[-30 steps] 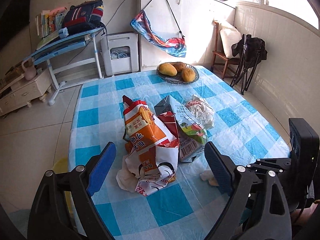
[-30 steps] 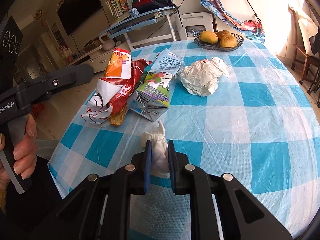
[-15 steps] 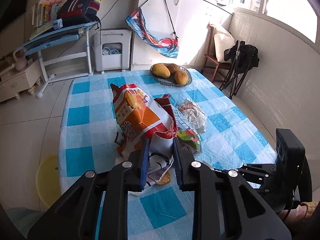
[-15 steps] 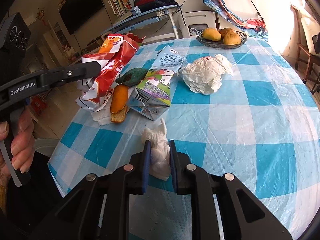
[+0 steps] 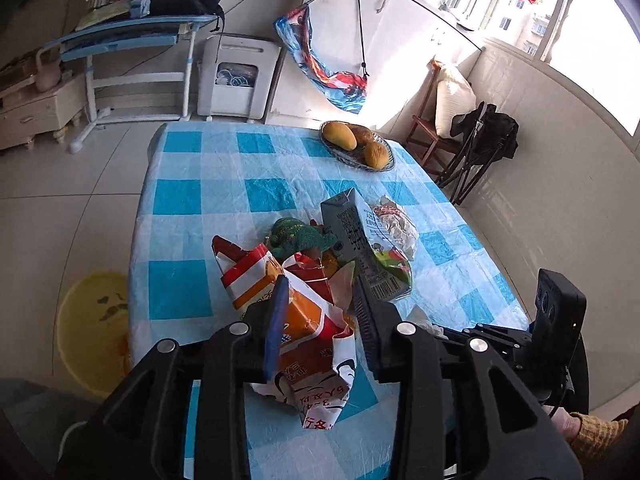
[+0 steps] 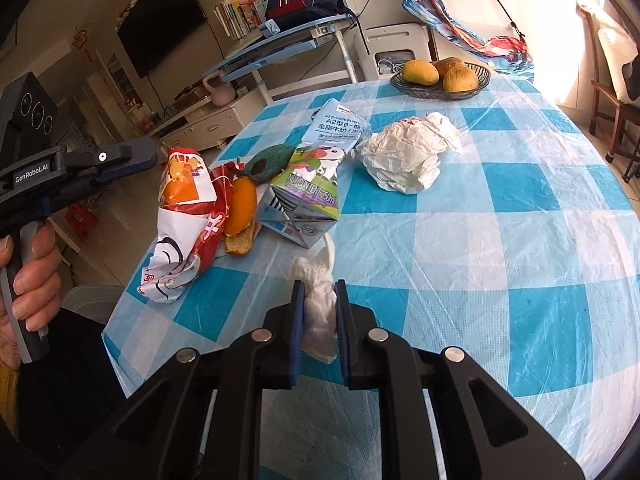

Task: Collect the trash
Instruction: 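Grasp the small white tissue with the right tool while the left tool grasps the red snack bag, then carry the tissue and snack bag over the yellow bin and open both tools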

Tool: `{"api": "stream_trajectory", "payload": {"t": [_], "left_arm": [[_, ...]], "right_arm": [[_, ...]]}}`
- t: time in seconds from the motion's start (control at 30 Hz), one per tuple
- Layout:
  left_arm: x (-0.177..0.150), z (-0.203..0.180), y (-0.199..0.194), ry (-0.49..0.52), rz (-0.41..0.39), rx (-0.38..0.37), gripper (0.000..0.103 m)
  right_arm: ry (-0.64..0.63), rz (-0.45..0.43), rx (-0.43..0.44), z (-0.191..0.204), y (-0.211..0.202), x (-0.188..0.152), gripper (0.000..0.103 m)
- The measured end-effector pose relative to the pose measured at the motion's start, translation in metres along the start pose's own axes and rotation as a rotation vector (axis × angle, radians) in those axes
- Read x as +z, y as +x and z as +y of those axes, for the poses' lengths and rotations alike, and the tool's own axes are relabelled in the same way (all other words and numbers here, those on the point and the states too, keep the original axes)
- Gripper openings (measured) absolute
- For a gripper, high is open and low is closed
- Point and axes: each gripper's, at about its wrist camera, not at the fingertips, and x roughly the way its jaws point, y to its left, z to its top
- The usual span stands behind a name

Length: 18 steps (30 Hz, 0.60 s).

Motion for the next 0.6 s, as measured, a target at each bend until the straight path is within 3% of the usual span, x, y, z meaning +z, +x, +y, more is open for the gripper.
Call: {"api": "stream_trajectory", "payload": {"t": [0.07,0.2,0.23,0.3,0.4,0.6], "left_arm": [[-0.006,-0.003,0.007,0.012,0.002,0.098,0.082],[-0.007,-0.005,0.023,0.007,0.035,0.14,0.084],[-0.007,-0.006,0.027,0.015,0.046,0.144,0.081],[-0.009,-0.006,0.035,0.021,0.096,0.109,0.037],[-0.009,-0.005,0.028,0.031,0.07,0.082,0.031],[0.001,0.015,-0.02,-0.076,-0.09,-0.097,0.03]], "right_arm": [[0.007,0.01,0.003,-0.001,0.003,0.001,0.015],[0.0,0.016,0.002,0.002,0.005,-0.001,0.016],[-0.003,0.016,0.001,0.002,0.004,-0.001,0.016],[-0.003,0.014,-0.001,0.001,0.004,-0.002,0.016],[-0.004,0.004,-0.007,0.0,0.002,-0.002,0.016],[-0.048,-0.053,-0.007,0.014,-0.013,0.002,0.015]]}}
